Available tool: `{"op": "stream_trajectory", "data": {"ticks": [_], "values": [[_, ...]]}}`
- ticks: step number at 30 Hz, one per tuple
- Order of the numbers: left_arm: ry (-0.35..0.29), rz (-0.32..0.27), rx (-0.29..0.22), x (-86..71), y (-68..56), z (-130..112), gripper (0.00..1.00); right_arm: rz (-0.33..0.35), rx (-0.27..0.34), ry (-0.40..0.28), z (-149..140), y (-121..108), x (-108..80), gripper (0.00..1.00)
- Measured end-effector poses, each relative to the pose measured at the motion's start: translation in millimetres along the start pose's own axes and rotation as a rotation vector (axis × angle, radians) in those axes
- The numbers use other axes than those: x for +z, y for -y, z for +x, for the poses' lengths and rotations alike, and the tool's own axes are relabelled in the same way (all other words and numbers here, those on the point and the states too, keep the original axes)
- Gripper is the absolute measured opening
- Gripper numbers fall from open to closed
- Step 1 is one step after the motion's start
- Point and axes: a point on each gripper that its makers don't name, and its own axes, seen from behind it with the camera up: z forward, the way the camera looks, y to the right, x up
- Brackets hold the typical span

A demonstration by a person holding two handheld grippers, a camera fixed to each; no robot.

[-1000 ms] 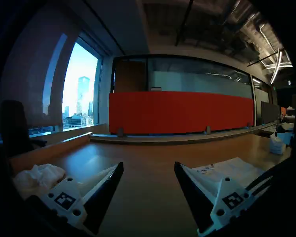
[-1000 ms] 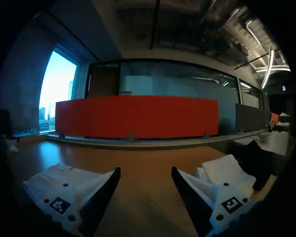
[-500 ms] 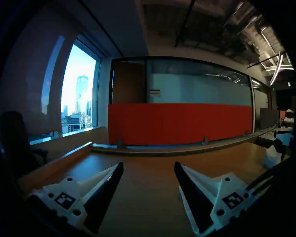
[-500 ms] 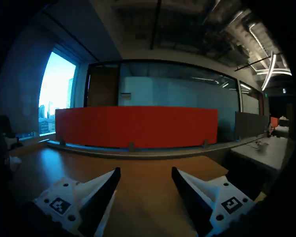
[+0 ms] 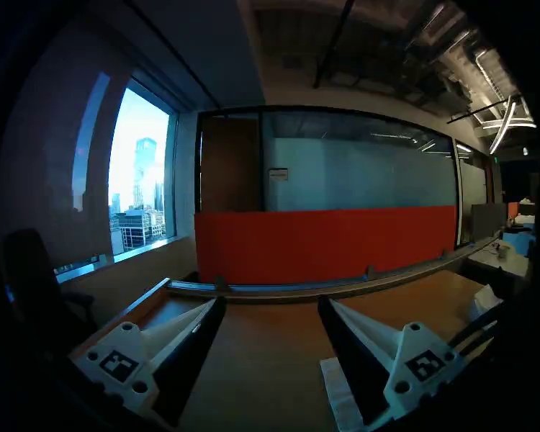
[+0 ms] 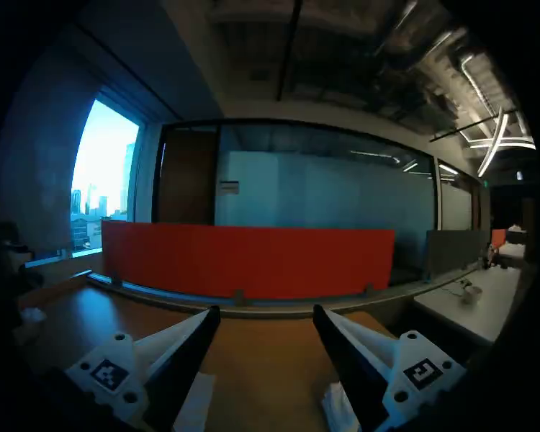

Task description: Fold towel

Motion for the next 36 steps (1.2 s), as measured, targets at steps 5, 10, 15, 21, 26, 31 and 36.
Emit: {"op": "stream_trajectory", "data": {"ticks": [5, 10, 15, 21, 26, 31, 36], "values": [[0.011, -0.017, 0.006, -8.3, -1.8, 12.3, 0.96, 0.013, 0.009, 0.003, 18.9, 4.9, -5.9, 1.00], [0.029, -0.039, 0.017, -15.6, -4.8, 16.8, 0.95, 0.035, 0.004, 0.008, 29.0, 11.8, -11.2, 1.00], [0.047, -0.073, 0.033, -21.3, -9.8, 18.5, 0.95, 0.068, -0.011, 0.029, 29.4, 19.8, -14.4, 1.00], [0.083, -0.120, 0.060, -25.2, -17.5, 14.2, 0.95, 0.141, -0.040, 0.062, 21.3, 35.8, -18.3, 1.00], [0.119, -0.176, 0.064, -27.0, -30.2, 7.1, 0.95, 0.222, -0.074, 0.102, 11.9, 54.1, -22.1, 1.00], [0.157, -0.245, 0.055, -29.8, -46.3, -2.0, 0.95, 0.294, -0.108, 0.136, 4.1, 69.2, -25.7, 1.00], [0.200, -0.312, 0.048, -33.7, -59.8, -14.9, 0.96, 0.362, -0.130, 0.176, -4.6, 81.7, -29.6, 1.00]]}}
